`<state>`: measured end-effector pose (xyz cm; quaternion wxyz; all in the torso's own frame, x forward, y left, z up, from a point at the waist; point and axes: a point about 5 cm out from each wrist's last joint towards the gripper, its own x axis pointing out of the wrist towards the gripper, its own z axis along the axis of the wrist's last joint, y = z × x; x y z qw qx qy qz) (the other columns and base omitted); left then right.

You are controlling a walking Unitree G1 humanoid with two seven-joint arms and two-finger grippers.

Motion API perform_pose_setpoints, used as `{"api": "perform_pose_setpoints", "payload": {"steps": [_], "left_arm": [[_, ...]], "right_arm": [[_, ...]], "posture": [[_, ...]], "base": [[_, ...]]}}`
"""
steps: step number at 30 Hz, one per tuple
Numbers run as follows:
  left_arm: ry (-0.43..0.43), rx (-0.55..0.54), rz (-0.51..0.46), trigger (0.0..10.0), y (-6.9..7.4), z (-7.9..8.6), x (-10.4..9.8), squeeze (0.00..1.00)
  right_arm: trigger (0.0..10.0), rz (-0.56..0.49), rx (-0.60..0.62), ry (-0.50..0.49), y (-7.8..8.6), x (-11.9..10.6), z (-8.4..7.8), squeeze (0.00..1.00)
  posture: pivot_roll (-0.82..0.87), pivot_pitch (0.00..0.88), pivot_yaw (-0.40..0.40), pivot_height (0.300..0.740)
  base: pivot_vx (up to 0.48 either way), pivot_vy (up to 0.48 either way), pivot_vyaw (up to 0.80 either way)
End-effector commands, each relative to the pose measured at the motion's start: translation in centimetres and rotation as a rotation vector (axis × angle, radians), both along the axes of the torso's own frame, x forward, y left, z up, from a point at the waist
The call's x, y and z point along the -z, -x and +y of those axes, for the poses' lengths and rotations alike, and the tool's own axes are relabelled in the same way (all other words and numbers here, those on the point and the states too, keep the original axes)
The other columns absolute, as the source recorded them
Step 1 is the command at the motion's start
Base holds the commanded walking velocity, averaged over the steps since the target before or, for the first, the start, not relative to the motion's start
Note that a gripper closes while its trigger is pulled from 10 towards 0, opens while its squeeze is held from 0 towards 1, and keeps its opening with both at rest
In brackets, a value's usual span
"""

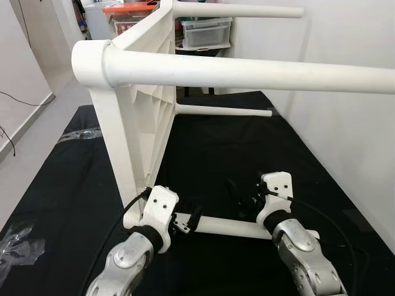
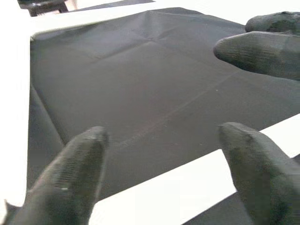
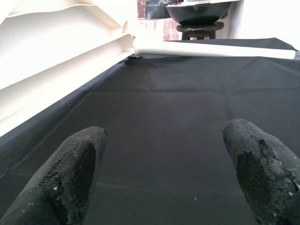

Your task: Building children table

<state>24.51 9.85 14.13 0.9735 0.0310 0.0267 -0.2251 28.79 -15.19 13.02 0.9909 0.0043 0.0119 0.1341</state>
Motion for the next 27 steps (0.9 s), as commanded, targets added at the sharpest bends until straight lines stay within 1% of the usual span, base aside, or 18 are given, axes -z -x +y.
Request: {"api": "perform_pose_setpoints", "payload": {"steps": [1, 2, 3, 6, 8, 9, 10, 11, 12, 13, 15, 16, 18, 21, 23, 24, 25, 27], "left_arm": [[0.025, -0.003, 0.020, 0.0, 0.2, 0.3, 0.1, 0.00], [0.036, -0.005, 0.025, 0.0, 0.2, 0.4, 0.1, 0.00], [0.046, -0.029, 0.039, 0.0, 0.2, 0.8, 0.3, 0.00], [0.053, -0.072, 0.062, 0.0, 0.2, 2.1, 0.8, 0.00], [0.053, -0.072, 0.062, 0.0, 0.2, 2.1, 0.8, 0.00], [0.050, -0.078, 0.064, 0.0, 0.2, 2.4, 0.9, 0.00], [0.050, -0.078, 0.064, 0.0, 0.2, 2.4, 0.9, 0.00], [0.048, -0.089, 0.074, 0.0, 0.3, 3.0, 1.2, 0.00], [0.047, -0.097, 0.082, 0.0, 0.4, 3.3, 1.4, 0.00], [0.047, -0.097, 0.082, 0.0, 0.4, 3.3, 1.4, 0.00], [0.061, -0.124, 0.096, 0.0, 0.4, 3.9, 1.7, 0.00], [0.061, -0.124, 0.096, 0.0, 0.4, 3.9, 1.7, 0.00], [0.073, -0.141, 0.101, 0.0, 0.4, 4.3, 1.8, 0.00], [0.074, -0.144, 0.102, 0.0, 0.3, 4.4, 1.8, 0.00], [0.071, -0.146, 0.101, 0.0, 0.2, 4.6, 1.9, 0.00], [0.062, -0.147, 0.098, 0.0, 0.1, 4.8, 1.9, 0.00], [0.062, -0.147, 0.098, 0.0, 0.1, 4.8, 1.9, 0.00], [0.052, -0.146, 0.095, 0.0, -0.1, 5.0, 2.0, 0.00]], "right_arm": [[10.0, 0.016, -0.002, -0.003, 0.2, 0.2, 0.0, 0.00], [10.0, 0.014, -0.004, -0.002, 0.3, 0.2, 0.0, 0.00], [10.0, -0.001, -0.026, 0.034, 0.4, -0.1, -0.2, 0.00], [10.0, -0.054, -0.105, 0.108, 1.2, -1.8, -1.9, 0.00], [10.0, -0.054, -0.105, 0.108, 1.2, -1.8, -1.9, 0.00], [10.0, -0.076, -0.131, 0.123, 1.7, -2.7, -2.7, 0.00], [10.0, -0.076, -0.131, 0.123, 1.7, -2.7, -2.7, 0.00], [10.0, -0.114, -0.163, 0.161, 2.5, -4.3, -3.8, 0.00], [10.0, -0.139, -0.188, 0.192, 3.2, -5.4, -4.4, 0.00], [10.0, -0.139, -0.188, 0.192, 3.2, -5.4, -4.4, 0.00], [10.0, -0.182, -0.289, 0.296, 5.6, -7.3, -5.6, 0.00], [10.0, -0.182, -0.289, 0.296, 5.6, -7.3, -5.6, 0.00], [10.0, -0.184, -0.361, 0.379, 7.5, -8.6, -6.4, 0.00], [10.0, -0.175, -0.377, 0.418, 8.2, -9.2, -7.1, 0.00], [10.0, -0.162, -0.361, 0.535, 9.0, -10.7, -8.9, 0.00], [10.0, -0.188, -0.314, 0.613, 8.9, -12.0, -9.9, 0.00], [10.0, -0.188, -0.314, 0.613, 8.9, -12.0, -9.9, 0.00], [10.0, -0.244, -0.233, 0.700, 8.8, -14.2, -11.1, 0.00]], "posture": [[-0.10, 0.050, 0.011, 0.740], [-0.10, 0.050, 0.011, 0.740], [-0.09, 0.052, 0.020, 0.740], [-0.09, 0.054, 0.024, 0.740], [-0.09, 0.054, 0.024, 0.740], [-0.09, 0.054, 0.024, 0.740], [-0.09, 0.054, 0.024, 0.740], [-0.10, 0.056, 0.029, 0.740], [-0.11, 0.056, 0.030, 0.740], [-0.11, 0.056, 0.030, 0.740], [-0.12, 0.060, 0.044, 0.740], [-0.12, 0.060, 0.044, 0.740], [-0.13, 0.058, 0.053, 0.740], [-0.13, 0.056, 0.057, 0.740], [-0.13, 0.051, 0.072, 0.740], [-0.14, 0.044, 0.083, 0.740], [-0.14, 0.044, 0.083, 0.740], [-0.13, 0.039, 0.090, 0.740]], "base": [[0.000, 0.000, 0.00], [0.000, 0.000, 0.00], [0.000, 0.000, 0.00], [0.000, 0.000, 0.00], [0.000, 0.000, 0.00], [0.000, 0.000, 0.00], [0.000, 0.000, 0.00], [0.000, 0.000, 0.00], [0.000, 0.000, 0.00], [0.000, 0.000, 0.00], [0.000, 0.000, 0.00], [0.000, 0.000, 0.00], [0.000, 0.000, 0.00], [0.000, 0.000, 0.00], [0.000, 0.000, 0.00], [0.000, 0.000, 0.00], [0.000, 0.000, 0.00], [0.000, 0.000, 0.00]]}}
